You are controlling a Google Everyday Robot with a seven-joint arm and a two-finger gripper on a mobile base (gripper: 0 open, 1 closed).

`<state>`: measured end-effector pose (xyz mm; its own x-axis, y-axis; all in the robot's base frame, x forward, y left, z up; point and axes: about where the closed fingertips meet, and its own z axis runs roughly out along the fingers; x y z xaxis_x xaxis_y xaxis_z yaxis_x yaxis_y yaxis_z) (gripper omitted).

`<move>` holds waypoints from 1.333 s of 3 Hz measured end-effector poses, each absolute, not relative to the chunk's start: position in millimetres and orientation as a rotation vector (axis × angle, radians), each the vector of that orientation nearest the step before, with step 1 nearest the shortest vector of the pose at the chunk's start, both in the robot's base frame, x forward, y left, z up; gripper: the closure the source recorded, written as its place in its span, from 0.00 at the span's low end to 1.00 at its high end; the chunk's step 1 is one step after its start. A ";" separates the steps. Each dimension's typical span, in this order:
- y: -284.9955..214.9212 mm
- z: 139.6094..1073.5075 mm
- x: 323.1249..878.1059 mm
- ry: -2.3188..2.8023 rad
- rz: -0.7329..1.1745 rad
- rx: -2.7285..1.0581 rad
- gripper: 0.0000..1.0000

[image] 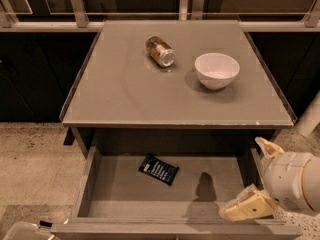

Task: Pick rxbar blueberry from top drawer and place on counter

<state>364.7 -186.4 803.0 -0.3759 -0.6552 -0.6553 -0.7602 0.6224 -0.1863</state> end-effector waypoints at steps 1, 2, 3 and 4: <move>-178.1 771.3 360.0 2.152 0.276 -1.074 0.00; -179.3 761.0 366.1 2.152 0.279 -1.057 0.00; -174.1 743.0 381.5 2.132 0.283 -1.046 0.00; -169.5 724.6 398.2 2.115 0.293 -1.023 0.00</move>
Offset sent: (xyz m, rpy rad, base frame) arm -0.0041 0.0072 -0.0274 0.0499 0.0377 -0.0013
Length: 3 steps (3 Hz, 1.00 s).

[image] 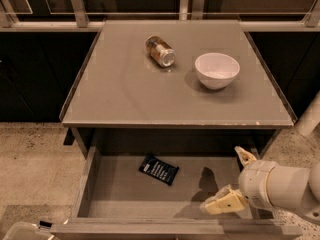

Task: Pick rxbar blueberry from top drawer and place on counter

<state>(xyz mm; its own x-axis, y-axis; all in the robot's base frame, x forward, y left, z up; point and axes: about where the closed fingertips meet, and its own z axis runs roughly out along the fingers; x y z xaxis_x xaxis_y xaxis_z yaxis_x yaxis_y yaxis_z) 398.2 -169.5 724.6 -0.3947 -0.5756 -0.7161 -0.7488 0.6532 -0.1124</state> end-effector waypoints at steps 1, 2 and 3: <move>-147.9 687.7 429.2 2.091 0.344 -1.017 0.00; -147.9 687.7 429.2 2.091 0.344 -1.017 0.00; -142.6 673.3 440.1 2.092 0.362 -1.004 0.00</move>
Offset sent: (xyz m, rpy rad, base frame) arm 0.0492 0.0375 -0.0609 0.0690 0.0152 0.0395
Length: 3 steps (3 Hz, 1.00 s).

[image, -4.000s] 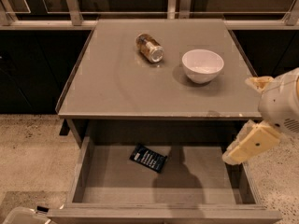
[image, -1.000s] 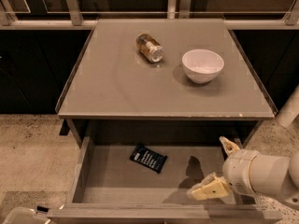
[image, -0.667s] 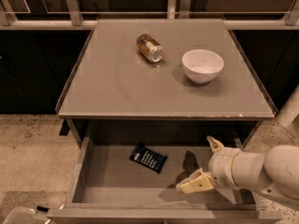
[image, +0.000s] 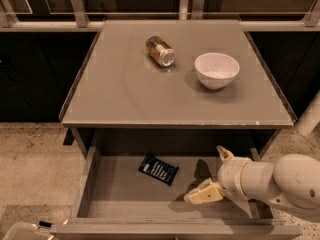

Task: Pick rxbar blueberry from top drawer and place on counter

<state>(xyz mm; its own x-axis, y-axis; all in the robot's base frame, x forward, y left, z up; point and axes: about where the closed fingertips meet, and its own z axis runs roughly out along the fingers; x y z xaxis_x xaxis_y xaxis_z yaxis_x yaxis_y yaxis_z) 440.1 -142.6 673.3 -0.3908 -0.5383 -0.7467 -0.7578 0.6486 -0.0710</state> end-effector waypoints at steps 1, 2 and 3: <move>-133.1 654.1 456.5 2.098 0.393 -0.987 0.00; -124.9 639.5 469.5 2.101 0.413 -0.978 0.00; -113.8 629.3 478.4 2.094 0.419 -0.988 0.00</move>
Offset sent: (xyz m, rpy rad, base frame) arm 0.0454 0.0243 -0.0521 0.0567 0.0387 -0.0108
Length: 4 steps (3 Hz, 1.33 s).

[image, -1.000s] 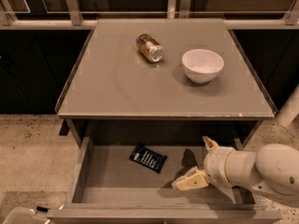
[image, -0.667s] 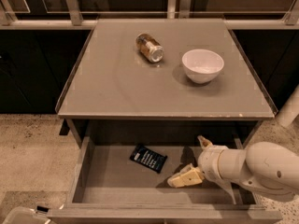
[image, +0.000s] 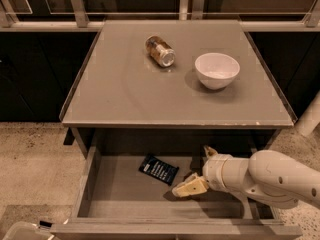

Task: Pick rxbar blueberry from top drawer and place on counter

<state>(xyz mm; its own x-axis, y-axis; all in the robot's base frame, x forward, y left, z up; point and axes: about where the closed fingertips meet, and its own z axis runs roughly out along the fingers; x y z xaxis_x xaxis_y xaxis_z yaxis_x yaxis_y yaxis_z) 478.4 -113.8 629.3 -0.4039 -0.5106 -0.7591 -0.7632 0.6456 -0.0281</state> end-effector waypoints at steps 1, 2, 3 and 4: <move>-97.4 621.6 482.7 2.083 0.418 -1.010 0.00; -75.2 615.6 481.0 2.076 0.429 -1.022 0.00; -59.6 607.9 478.9 2.078 0.435 -1.029 0.00; -50.7 600.8 478.4 2.083 0.436 -1.032 0.00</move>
Offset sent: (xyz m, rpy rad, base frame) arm 0.0007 0.0636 -0.0212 0.0049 -0.0057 0.0427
